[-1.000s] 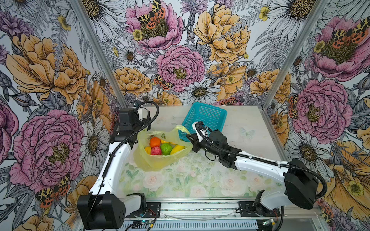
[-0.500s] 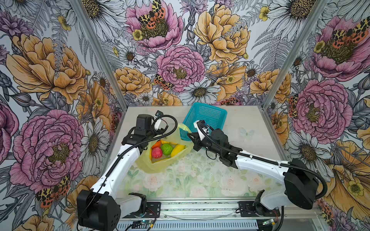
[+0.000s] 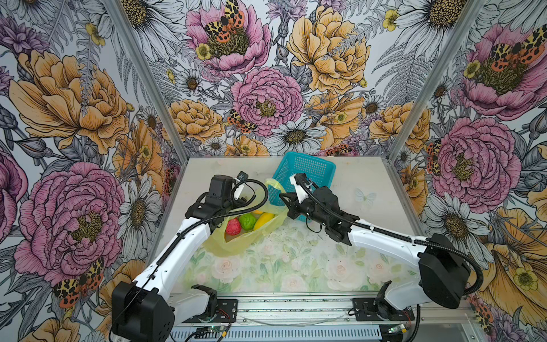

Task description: Untie the knot of the plastic bag and take out the fruit

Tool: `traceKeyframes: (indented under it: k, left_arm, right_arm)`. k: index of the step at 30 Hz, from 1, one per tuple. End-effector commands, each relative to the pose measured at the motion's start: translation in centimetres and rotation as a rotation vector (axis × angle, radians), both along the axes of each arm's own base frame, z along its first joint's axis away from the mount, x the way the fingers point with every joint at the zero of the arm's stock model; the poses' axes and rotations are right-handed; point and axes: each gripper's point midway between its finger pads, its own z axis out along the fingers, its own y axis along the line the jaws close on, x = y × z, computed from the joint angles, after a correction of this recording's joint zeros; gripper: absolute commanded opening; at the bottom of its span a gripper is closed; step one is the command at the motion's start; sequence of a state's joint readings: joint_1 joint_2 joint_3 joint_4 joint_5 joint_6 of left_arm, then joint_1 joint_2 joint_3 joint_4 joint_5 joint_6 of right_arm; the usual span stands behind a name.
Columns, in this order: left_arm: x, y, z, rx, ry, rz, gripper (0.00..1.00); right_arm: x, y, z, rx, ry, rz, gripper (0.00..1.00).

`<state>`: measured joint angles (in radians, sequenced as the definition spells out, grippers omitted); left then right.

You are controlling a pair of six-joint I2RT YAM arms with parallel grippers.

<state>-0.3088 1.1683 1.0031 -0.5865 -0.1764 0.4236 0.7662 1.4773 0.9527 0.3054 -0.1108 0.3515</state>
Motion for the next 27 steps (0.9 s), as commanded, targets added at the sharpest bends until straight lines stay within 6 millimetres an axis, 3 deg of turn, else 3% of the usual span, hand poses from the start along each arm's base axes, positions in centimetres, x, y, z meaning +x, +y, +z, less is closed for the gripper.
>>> traceKeyframes:
  k: [1, 6, 9, 11, 14, 21, 27]
  left_arm:
    - [0.2, 0.9, -0.2, 0.06, -0.021, 0.04, 0.65]
    - [1.3, 2.8, -3.1, 0.187, 0.065, 0.121, 0.64]
    - [2.1, 3.7, -3.2, 0.184, 0.076, 0.15, 0.6]
    - [2.6, 4.0, -2.5, 0.179, 0.065, 0.162, 0.45]
    - [3.3, 3.8, -0.5, 0.154, 0.02, 0.161, 0.0]
    - [6.7, 2.7, 5.3, 0.056, -0.124, 0.118, 0.0]
    - [9.4, 3.9, 8.7, 0.122, -0.192, 0.187, 0.0]
  right_arm:
    - [1.2, 0.0, 1.0, 0.026, 0.02, -0.013, 0.0]
    - [0.5, 0.1, 1.5, 0.053, 0.029, 0.031, 0.0]
    - [-0.1, -0.2, 1.9, 0.066, 0.016, 0.039, 0.0]
    - [-0.7, -0.5, 2.0, 0.079, 0.007, 0.051, 0.0]
    - [-1.9, -0.4, 2.6, 0.117, -0.017, 0.099, 0.0]
    - [-2.6, -0.1, 2.7, 0.148, -0.045, 0.138, 0.0]
    - [-2.2, 0.6, 2.1, 0.134, -0.036, 0.151, 0.0]
